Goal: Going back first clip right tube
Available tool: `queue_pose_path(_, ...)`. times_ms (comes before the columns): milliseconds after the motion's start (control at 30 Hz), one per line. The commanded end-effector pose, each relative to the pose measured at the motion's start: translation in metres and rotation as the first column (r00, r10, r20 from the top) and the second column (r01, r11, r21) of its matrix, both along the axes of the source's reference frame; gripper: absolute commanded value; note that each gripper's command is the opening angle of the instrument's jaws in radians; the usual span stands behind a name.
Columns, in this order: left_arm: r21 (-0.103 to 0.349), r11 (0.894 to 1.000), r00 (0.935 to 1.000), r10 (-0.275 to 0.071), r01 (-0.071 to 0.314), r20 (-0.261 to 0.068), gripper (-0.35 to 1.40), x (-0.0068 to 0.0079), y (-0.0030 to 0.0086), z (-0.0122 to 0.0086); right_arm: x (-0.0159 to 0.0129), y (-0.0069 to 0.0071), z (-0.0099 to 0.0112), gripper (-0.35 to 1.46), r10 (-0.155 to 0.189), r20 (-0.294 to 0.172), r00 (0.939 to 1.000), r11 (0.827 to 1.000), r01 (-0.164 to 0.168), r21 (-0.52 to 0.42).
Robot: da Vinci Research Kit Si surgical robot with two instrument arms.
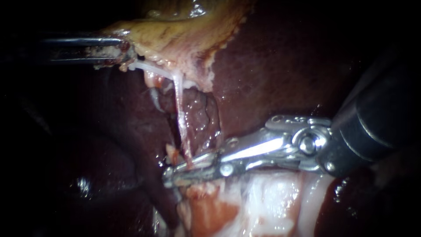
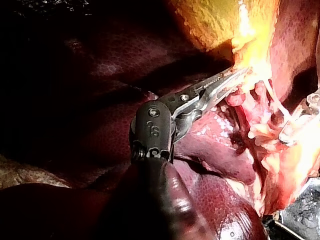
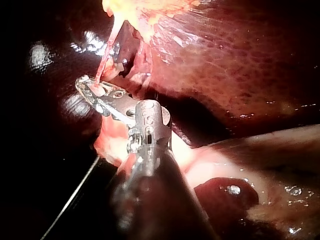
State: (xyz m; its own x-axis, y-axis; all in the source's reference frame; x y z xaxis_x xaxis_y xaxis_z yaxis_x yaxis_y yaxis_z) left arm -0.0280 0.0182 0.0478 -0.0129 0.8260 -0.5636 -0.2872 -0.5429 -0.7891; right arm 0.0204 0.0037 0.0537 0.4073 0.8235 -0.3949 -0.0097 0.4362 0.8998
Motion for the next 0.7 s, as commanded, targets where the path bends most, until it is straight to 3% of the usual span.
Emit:
queue_pose_path(33, 0.0, 1.0, 1.0, 0.0, 0.0, 0.0, -0.35, 0.0, 0.0, 0.0, 0.0, -0.0001, 0.0002, -0.15, 0.012, -0.014, 0.9998, 1.0, -0.012, 0.004)
queue_pose_path(133, 0.0, 1.0, 1.0, 0.0, 0.0, 0.0, -0.35, 0.0, 0.0, 0.0, 0.0003, -0.0003, 0.0008, 0.32, 0.022, -0.044, 0.9988, 1.0, -0.022, -0.013)
queue_pose_path(167, 0.0, 1.0, 1.0, 0.0, 0.0, 0.0, -0.35, 0.0, 0.0, 0.0, 0.0005, -0.0003, 0.001, 0.38, 0.022, -0.049, 0.9986, 1.0, -0.023, -0.018)
queue_pose_path(300, 0.0, 1.0, 1.0, 0.0, 0.0, 0.0, -0.35, 0.0, 0.0, 0.0, 0.0005, -0.0007, 0.0022, 0.45, 0.023, -0.055, 0.9982, 0.999, -0.025, -0.028)
queue_pose_path(400, -0.001, 1.0, 1.0, 0.0, 0.0, 0.0, -0.35, 0.0, 0.0, 0.0001, 0.0004, -0.0012, 0.0034, 0.45, 0.0, -0.077, 0.997, 0.994, -0.009, -0.113)
queue_pose_path(533, -0.001, 1.0, 1.0, 0.0, 0.0, 0.0, -0.35, 0.0, 0.0, 0.0001, 0.0001, -0.0017, 0.005, 0.49, -0.057, -0.056, 0.9968, 0.966, 0.041, -0.254)
queue_pose_path(600, -0.001, 1.0, 1.0, 0.0, 0.0, 0.0, -0.35, 0.0, -0.0001, 0.0002, -0.0004, -0.0018, 0.0053, 0.5, -0.042, -0.022, 0.9989, 0.94, 0.032, -0.341)
queue_pose_path(700, -0.001, 1.0, 1.0, 0.0, 0.0, 0.0, -0.35, 0.0, -0.0001, 0.0002, -0.0018, -0.0016, 0.005, 0.5, -0.054, -0.022, 0.9983, 0.904, 0.039, -0.426)
